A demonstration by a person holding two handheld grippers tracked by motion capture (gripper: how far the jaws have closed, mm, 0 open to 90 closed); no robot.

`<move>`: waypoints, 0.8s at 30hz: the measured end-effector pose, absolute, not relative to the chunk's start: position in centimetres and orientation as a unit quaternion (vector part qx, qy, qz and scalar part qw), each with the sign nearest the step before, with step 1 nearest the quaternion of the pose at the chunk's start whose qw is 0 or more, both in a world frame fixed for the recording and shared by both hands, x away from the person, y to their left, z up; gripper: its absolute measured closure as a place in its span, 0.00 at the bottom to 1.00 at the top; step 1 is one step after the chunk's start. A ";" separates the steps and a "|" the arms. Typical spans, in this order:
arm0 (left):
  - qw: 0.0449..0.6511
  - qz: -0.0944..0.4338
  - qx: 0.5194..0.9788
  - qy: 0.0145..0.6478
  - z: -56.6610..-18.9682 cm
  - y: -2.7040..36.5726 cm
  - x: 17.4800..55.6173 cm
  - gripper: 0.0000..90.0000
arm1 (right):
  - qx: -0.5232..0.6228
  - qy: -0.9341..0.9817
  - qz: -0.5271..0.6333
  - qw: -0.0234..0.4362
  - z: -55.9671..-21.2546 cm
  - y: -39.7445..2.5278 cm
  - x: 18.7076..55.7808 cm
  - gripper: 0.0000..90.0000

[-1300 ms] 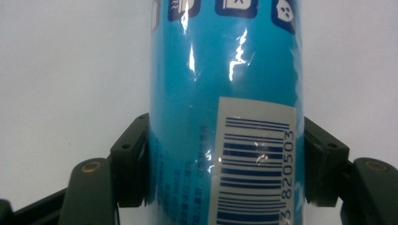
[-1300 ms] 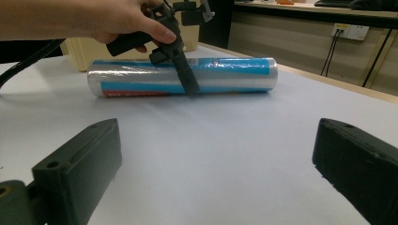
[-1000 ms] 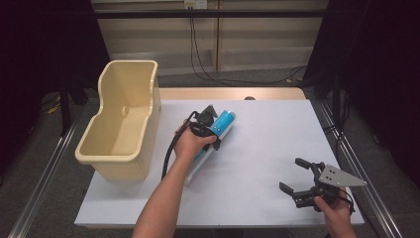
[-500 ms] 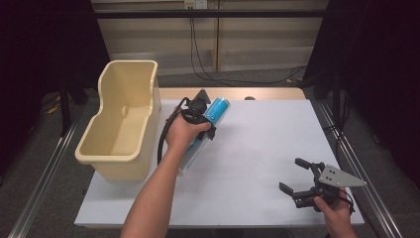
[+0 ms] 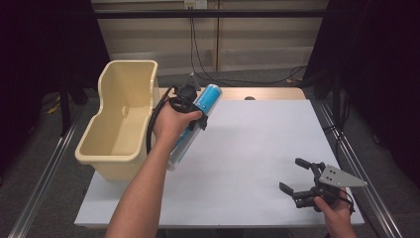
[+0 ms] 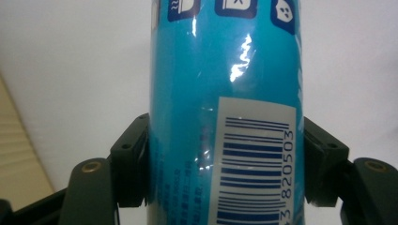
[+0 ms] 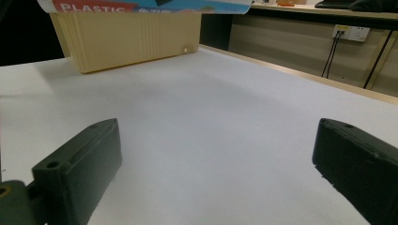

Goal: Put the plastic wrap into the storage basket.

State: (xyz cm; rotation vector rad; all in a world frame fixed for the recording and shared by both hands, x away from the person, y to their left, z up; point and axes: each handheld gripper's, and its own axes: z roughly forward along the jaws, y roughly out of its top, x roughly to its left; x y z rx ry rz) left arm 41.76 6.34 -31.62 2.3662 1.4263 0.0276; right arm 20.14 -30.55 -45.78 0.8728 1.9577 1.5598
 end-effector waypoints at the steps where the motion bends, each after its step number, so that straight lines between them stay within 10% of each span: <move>1: 0.189 0.011 0.839 0.510 -31.3 6.5 41.7 0.36 | 0.319 0.716 0.571 0.243 -45.8 -30.5 20.1 0.01; 24: 0.201 0.028 0.810 0.550 -26.1 10.4 40.7 0.36 | 0.315 0.719 0.570 0.241 -45.8 -30.4 20.2 0.01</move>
